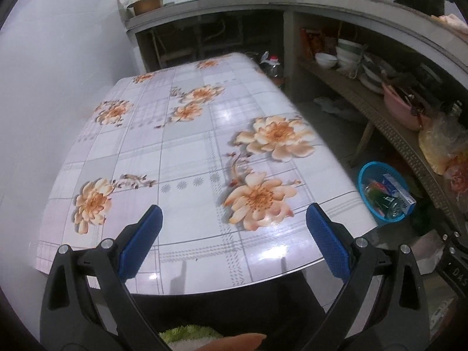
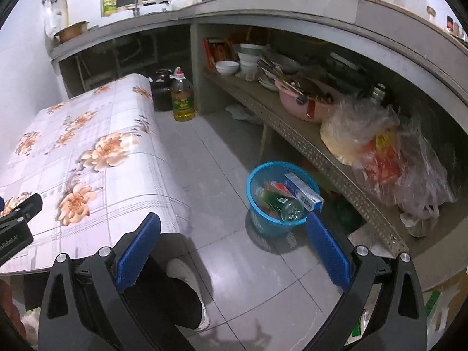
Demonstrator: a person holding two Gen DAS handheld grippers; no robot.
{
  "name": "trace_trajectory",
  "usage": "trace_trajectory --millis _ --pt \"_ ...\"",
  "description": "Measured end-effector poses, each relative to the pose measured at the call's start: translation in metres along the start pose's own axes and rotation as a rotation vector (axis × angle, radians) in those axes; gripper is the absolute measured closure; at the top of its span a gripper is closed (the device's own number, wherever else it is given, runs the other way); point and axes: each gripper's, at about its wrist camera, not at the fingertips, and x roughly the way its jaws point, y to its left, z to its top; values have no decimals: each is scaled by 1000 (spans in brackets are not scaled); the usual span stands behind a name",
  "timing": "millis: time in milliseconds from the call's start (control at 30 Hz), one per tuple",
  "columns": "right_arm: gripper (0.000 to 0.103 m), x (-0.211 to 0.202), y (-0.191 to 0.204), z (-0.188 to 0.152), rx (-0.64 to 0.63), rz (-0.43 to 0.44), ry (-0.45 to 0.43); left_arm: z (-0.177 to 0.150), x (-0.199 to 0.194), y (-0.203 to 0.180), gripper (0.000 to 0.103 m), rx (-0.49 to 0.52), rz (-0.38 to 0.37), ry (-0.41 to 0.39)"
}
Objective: Collect trash
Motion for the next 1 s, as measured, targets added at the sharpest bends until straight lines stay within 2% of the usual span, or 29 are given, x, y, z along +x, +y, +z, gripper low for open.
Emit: trace_trajectory --millis 333,1000 --pt "6 3 -13 1 11 -44 6 1 5 -3 8 -2 22 27" --pt "6 7 -15 2 4 -44 13 2 4 -8 8 2 18 31"
